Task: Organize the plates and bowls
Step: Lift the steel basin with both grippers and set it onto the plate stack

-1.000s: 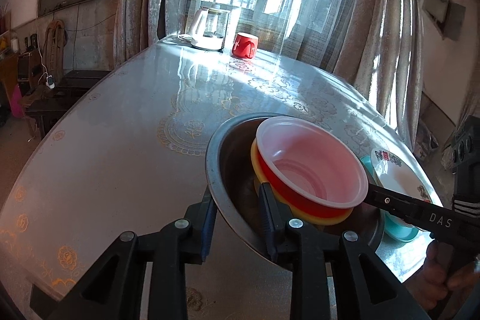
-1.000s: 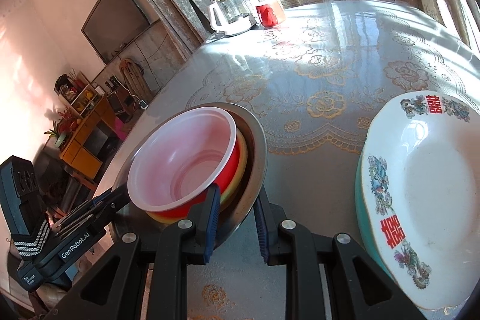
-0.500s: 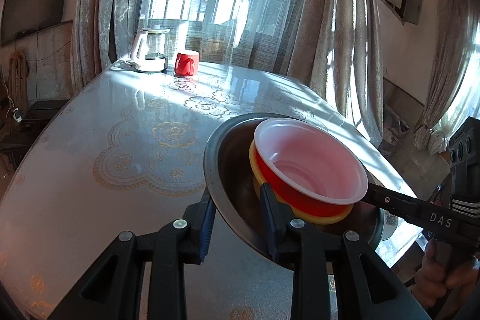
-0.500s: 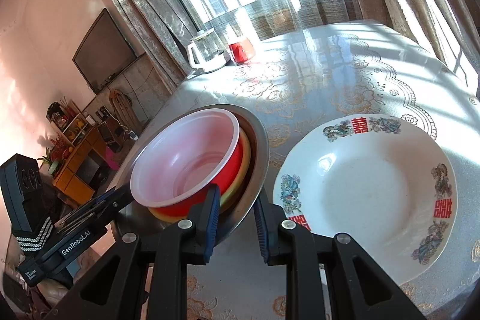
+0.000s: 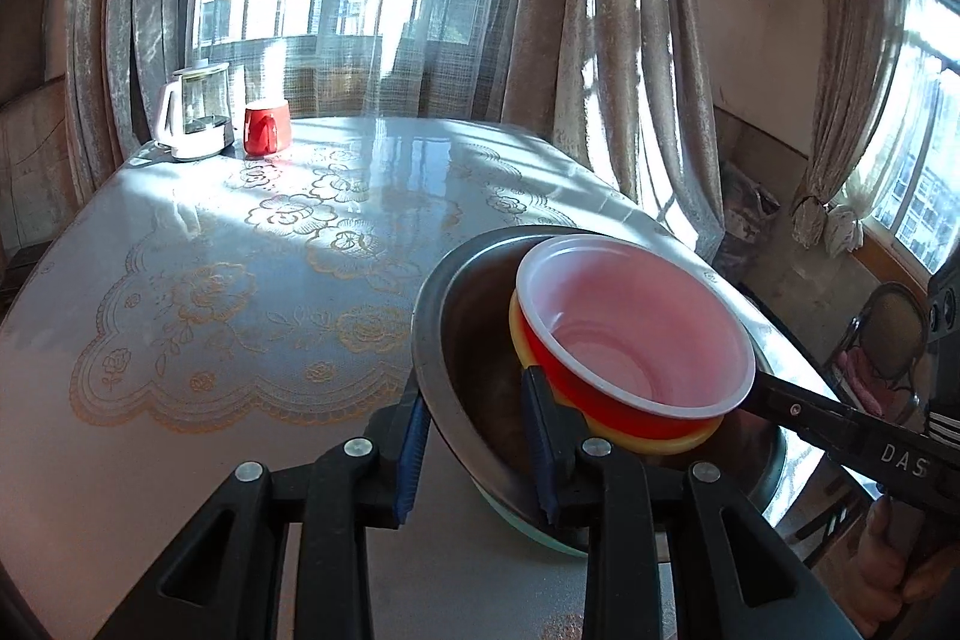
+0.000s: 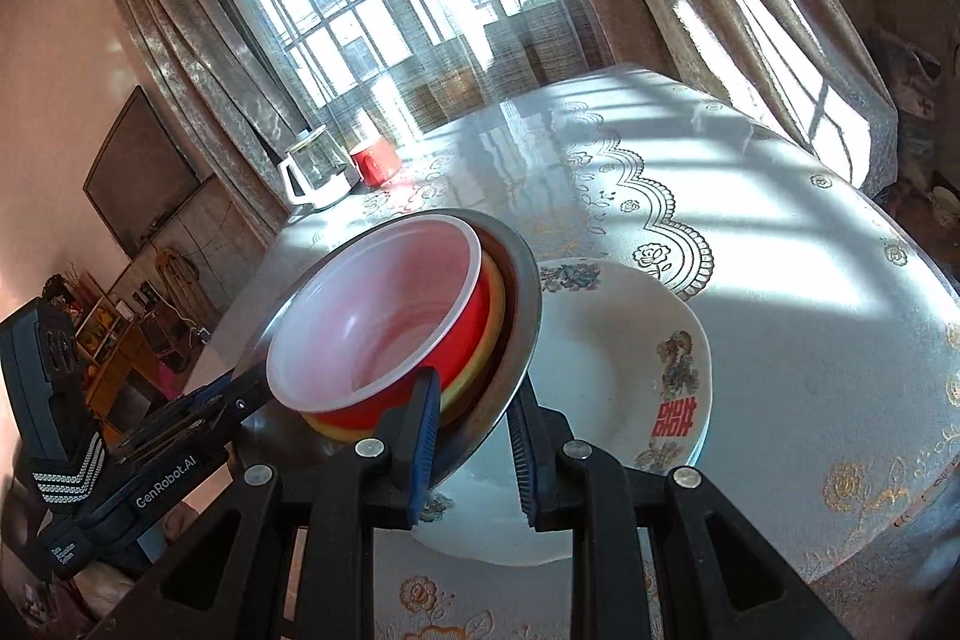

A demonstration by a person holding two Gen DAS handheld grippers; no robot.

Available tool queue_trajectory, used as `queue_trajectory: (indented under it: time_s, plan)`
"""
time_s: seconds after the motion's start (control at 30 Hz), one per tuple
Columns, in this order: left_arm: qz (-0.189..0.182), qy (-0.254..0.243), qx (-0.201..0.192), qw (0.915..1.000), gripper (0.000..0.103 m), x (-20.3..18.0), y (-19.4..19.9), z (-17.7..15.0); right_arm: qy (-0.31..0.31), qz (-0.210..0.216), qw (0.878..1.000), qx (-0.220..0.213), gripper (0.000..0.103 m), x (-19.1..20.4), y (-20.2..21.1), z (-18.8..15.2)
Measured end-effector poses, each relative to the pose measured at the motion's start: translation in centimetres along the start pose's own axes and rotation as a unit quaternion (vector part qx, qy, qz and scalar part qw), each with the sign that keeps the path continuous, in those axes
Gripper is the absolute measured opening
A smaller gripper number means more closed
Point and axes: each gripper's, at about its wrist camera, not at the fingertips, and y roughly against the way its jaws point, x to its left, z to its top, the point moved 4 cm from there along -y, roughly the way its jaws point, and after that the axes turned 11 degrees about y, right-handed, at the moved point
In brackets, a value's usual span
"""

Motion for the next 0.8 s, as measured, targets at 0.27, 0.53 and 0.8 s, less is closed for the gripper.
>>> queue_trajectory:
  time_s: [0.27,0.53,0.8]
  plan:
    - [-0.003,0.002,0.032,0.9995,0.030,-1.6,-3.0,-1.2,-0.018,-0.028,0.999,0.006,0.022,-2.5,-0.3,-0.8]
    - [-0.006,0.007,0.056,0.9984,0.030,-1.9,-4.8,-2.0,-0.026,-0.046,0.999,0.013,0.022,-3.8,-0.7,-1.6]
    - [-0.009,0.006,0.058,0.9983,0.030,-2.2,-5.3,-2.4,-0.027,-0.057,0.998,0.015,0.022,-4.3,-1.3,-2.0]
